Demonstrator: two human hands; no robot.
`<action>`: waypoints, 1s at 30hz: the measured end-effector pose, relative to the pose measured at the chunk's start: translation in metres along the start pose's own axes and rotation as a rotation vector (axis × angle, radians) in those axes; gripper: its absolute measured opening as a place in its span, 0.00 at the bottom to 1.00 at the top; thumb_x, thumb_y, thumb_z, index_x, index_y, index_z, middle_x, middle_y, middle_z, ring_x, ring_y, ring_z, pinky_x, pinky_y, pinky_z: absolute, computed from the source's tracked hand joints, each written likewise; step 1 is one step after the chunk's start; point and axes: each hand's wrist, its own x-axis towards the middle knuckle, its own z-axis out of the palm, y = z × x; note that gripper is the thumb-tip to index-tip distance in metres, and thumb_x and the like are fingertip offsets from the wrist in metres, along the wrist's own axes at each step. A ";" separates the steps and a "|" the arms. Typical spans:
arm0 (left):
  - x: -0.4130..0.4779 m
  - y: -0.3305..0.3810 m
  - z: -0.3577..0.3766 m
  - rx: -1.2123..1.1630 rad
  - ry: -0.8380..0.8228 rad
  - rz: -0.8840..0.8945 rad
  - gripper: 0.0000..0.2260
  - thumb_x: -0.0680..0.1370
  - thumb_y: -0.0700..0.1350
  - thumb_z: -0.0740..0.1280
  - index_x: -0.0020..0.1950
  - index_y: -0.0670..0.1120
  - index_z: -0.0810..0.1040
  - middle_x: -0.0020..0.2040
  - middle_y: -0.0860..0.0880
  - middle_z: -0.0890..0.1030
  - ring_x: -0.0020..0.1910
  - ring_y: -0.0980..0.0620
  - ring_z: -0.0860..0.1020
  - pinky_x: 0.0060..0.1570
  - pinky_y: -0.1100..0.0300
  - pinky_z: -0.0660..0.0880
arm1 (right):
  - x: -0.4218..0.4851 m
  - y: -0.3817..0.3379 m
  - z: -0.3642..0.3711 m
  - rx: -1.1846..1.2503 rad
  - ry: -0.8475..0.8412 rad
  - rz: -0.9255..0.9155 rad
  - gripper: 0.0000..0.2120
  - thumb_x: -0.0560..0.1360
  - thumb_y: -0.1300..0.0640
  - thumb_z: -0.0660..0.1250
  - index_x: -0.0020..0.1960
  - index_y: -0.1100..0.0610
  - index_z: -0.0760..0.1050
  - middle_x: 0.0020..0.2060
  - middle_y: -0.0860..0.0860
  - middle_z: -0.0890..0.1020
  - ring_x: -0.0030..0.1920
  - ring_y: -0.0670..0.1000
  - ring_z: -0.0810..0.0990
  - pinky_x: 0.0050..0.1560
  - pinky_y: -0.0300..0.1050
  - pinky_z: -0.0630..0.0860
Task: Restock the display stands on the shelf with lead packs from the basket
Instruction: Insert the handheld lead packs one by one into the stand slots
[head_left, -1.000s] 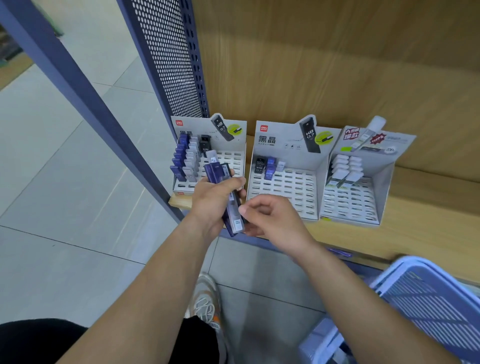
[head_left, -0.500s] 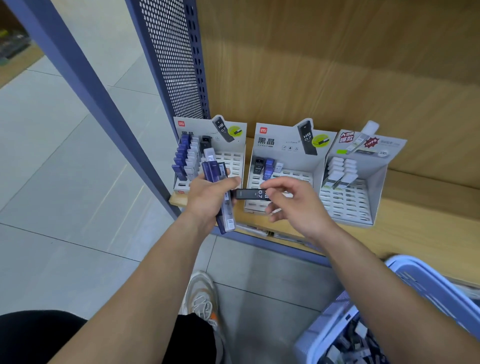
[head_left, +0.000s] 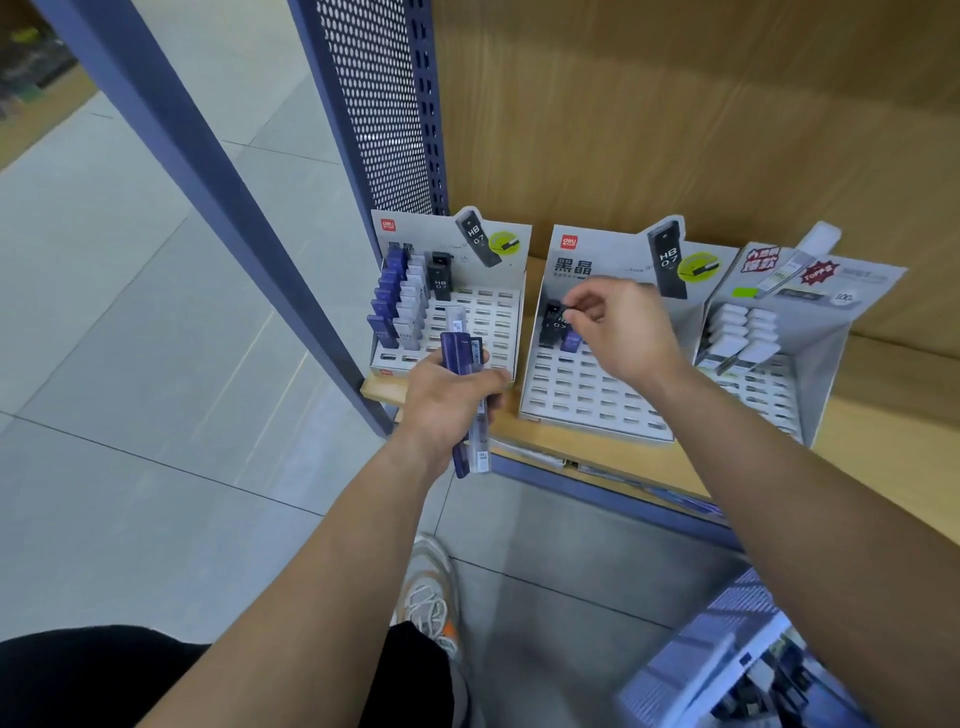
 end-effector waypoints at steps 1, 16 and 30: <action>0.002 -0.001 0.000 0.008 -0.006 0.000 0.09 0.73 0.35 0.76 0.46 0.46 0.78 0.34 0.48 0.82 0.37 0.44 0.79 0.36 0.54 0.77 | 0.004 0.001 0.005 -0.032 -0.014 -0.008 0.05 0.77 0.60 0.70 0.52 0.56 0.83 0.40 0.47 0.82 0.38 0.43 0.78 0.44 0.29 0.74; 0.010 -0.007 0.003 0.053 -0.011 0.008 0.09 0.74 0.35 0.76 0.50 0.43 0.79 0.37 0.46 0.82 0.35 0.47 0.80 0.33 0.58 0.79 | 0.006 0.019 0.011 -0.068 -0.100 -0.068 0.05 0.77 0.61 0.71 0.52 0.55 0.83 0.41 0.48 0.82 0.41 0.47 0.80 0.49 0.44 0.80; 0.005 -0.001 0.007 0.022 -0.094 0.000 0.11 0.74 0.35 0.75 0.54 0.38 0.80 0.39 0.44 0.82 0.35 0.48 0.80 0.31 0.62 0.76 | -0.007 0.009 0.016 -0.022 0.069 -0.143 0.03 0.76 0.57 0.72 0.49 0.53 0.84 0.45 0.47 0.78 0.39 0.44 0.74 0.45 0.40 0.74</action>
